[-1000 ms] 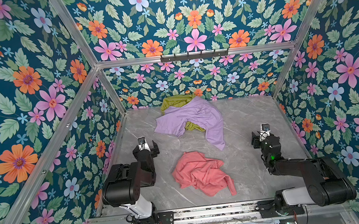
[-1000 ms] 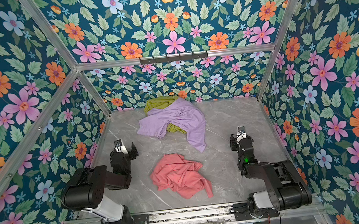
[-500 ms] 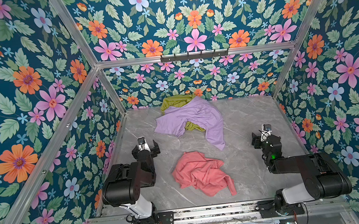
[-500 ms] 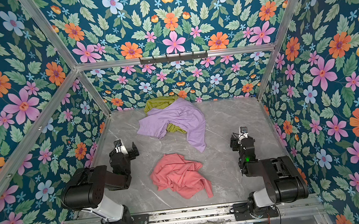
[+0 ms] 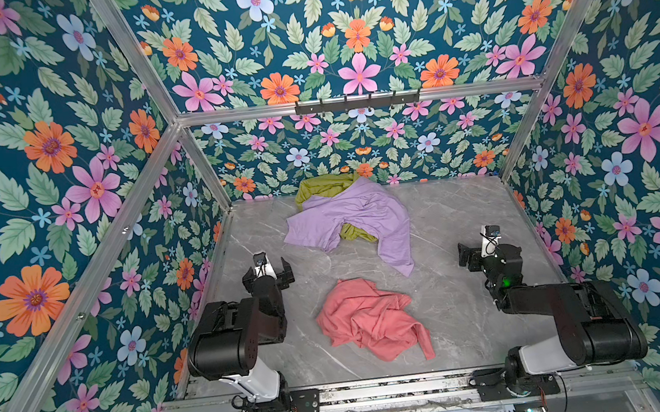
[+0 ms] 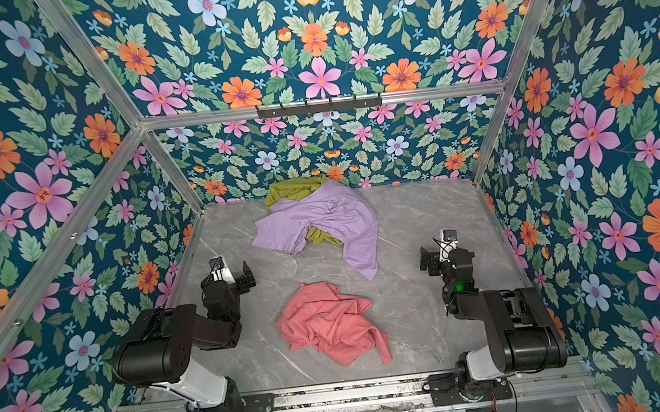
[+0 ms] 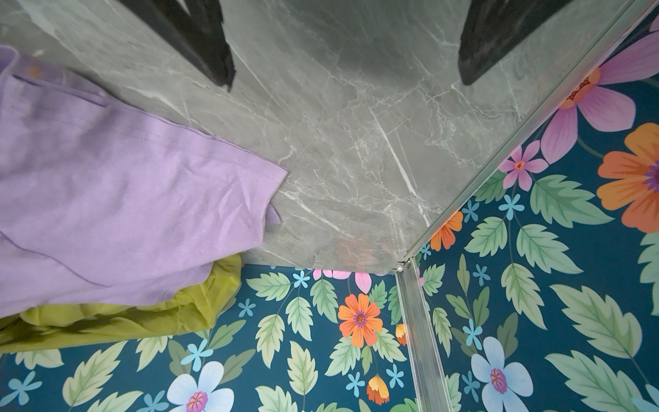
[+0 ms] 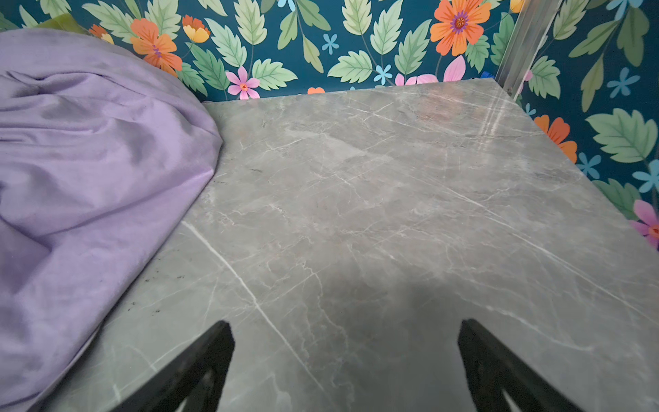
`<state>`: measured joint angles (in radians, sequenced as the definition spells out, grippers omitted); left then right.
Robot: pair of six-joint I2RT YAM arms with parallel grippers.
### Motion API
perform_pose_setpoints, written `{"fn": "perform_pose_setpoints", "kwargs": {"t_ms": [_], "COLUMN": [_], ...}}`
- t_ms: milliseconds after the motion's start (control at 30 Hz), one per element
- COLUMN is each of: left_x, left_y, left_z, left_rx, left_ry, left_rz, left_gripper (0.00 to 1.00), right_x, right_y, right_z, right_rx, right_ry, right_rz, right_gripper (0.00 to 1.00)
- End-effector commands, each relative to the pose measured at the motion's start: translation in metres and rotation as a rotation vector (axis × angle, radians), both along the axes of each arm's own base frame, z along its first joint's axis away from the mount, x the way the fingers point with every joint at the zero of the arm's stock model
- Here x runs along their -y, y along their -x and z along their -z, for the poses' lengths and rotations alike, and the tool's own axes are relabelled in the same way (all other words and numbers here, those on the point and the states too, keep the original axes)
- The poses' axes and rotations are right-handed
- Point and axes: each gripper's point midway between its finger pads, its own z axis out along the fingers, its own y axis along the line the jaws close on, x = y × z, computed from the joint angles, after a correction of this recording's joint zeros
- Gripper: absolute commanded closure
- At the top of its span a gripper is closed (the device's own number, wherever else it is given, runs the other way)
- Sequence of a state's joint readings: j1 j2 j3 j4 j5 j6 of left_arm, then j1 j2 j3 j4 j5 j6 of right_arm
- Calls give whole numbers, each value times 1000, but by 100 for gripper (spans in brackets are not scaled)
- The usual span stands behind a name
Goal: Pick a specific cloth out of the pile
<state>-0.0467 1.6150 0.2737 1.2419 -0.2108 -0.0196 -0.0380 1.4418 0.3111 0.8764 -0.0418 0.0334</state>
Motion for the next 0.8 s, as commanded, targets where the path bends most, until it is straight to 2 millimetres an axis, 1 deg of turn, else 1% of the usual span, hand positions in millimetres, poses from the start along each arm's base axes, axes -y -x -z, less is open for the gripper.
{"fn": "perform_pose_setpoints", "kwargs": {"t_ms": [0, 267, 600, 767], "left_x": [-1, -2, -1, -1], "left_y": [-2, -5, -5, -2], "left_z": [-8, -6, -6, -8], "left_rx": [32, 21, 21, 33], "left_ry": [-9, 6, 5, 0], "left_rz": [0, 12, 13, 14], "left_gripper": [0, 0, 0, 0], "right_x": [-1, -1, -1, -1], "right_y": [0, 0, -1, -1], "right_z": [-1, -1, -2, -2], "right_rx": [2, 1, 2, 3], "right_ry": [-7, -8, -8, -10], "right_rz": [-1, -3, -2, -3], "right_gripper": [1, 1, 1, 1]}}
